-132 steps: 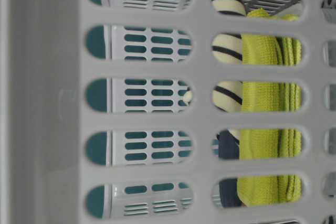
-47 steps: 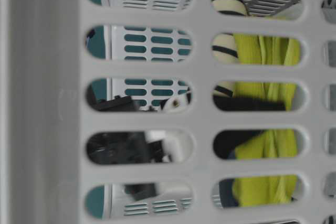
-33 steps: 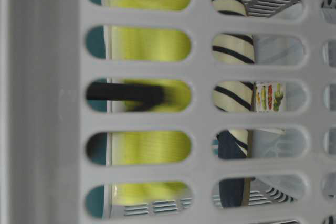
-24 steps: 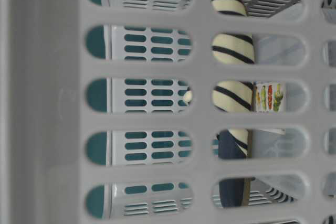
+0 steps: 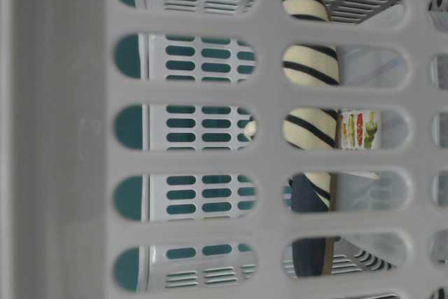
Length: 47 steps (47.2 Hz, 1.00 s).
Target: Pick up the yellow cloth from the shopping basket with the left arm.
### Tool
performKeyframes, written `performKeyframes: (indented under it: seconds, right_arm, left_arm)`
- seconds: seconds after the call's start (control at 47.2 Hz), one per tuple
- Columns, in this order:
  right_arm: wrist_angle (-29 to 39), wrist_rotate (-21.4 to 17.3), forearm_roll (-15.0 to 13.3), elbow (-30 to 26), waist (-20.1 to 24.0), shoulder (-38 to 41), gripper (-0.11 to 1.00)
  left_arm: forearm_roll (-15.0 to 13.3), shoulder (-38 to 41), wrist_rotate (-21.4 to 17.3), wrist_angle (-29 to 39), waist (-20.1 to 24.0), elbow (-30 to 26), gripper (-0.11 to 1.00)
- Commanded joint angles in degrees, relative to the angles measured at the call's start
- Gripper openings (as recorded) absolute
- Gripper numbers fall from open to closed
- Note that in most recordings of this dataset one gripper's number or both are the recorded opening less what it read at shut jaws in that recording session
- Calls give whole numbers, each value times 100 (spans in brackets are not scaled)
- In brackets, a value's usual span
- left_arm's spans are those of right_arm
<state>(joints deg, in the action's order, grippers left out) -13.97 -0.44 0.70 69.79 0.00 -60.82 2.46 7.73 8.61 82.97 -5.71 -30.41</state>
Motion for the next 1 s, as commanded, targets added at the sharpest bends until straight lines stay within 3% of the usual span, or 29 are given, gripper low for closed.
performKeyframes:
  seconds: [0.0,0.975]
  right_arm:
    - [-44,0,18,-26,9,44,0]
    - [9,9,18,0,-35,35,0]
  left_arm:
    - [9,-88,0,-18,44,-132,13]
    - [9,-9,-9,97,132,-79,13]
